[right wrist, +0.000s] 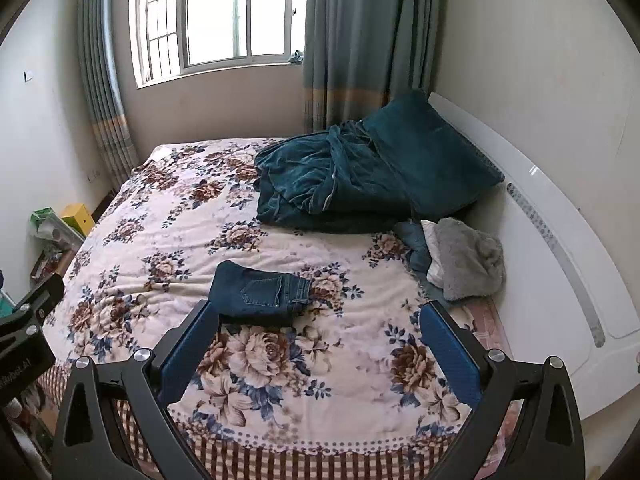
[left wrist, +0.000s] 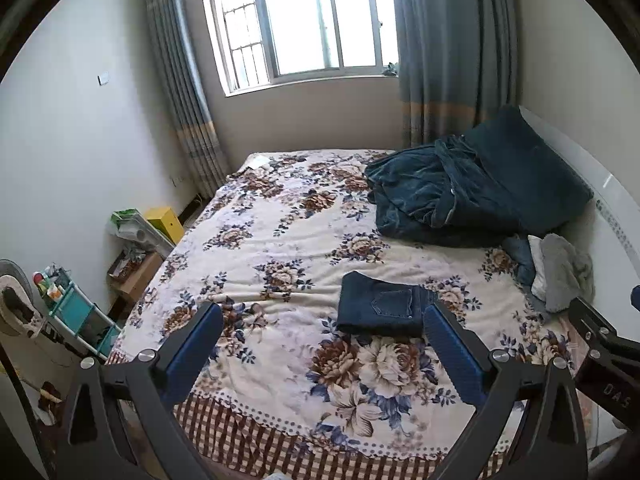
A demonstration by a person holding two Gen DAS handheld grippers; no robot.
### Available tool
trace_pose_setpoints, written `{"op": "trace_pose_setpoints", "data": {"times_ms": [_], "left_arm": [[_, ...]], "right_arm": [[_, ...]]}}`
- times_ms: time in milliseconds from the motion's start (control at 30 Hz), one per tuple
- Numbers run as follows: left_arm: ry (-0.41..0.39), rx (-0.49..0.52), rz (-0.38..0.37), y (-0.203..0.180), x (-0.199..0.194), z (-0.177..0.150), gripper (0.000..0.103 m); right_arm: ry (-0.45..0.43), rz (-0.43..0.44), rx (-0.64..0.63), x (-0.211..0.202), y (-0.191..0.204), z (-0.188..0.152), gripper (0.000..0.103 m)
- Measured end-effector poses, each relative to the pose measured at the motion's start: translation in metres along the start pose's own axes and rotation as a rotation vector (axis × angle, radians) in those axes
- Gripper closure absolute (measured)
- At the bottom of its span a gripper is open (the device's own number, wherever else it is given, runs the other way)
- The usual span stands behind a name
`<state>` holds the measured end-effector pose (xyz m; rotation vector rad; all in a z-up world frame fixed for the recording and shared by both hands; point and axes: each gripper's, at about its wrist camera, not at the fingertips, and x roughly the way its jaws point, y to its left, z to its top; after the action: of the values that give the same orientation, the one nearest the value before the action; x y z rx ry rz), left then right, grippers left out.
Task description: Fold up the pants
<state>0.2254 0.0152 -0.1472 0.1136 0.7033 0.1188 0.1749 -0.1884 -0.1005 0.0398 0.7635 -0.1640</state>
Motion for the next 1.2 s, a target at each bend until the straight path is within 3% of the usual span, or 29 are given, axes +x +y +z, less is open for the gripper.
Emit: {"op": "trace_pose_setpoints", "data": {"times_ms": [467, 1200], "left_arm": [[0.031, 0.004, -0.032, -0.003, 0.018, -0.002, 0.0], [0.035, -0.012, -0.042, -0.001, 0.019, -0.001, 0.0]], "right_arm": [[0.015, -0.008, 0.005, 0.023, -0.003, -0.003, 0.001], [0.018, 0.037, -0.006, 0.016, 0.008, -0.011, 0.0]]}}
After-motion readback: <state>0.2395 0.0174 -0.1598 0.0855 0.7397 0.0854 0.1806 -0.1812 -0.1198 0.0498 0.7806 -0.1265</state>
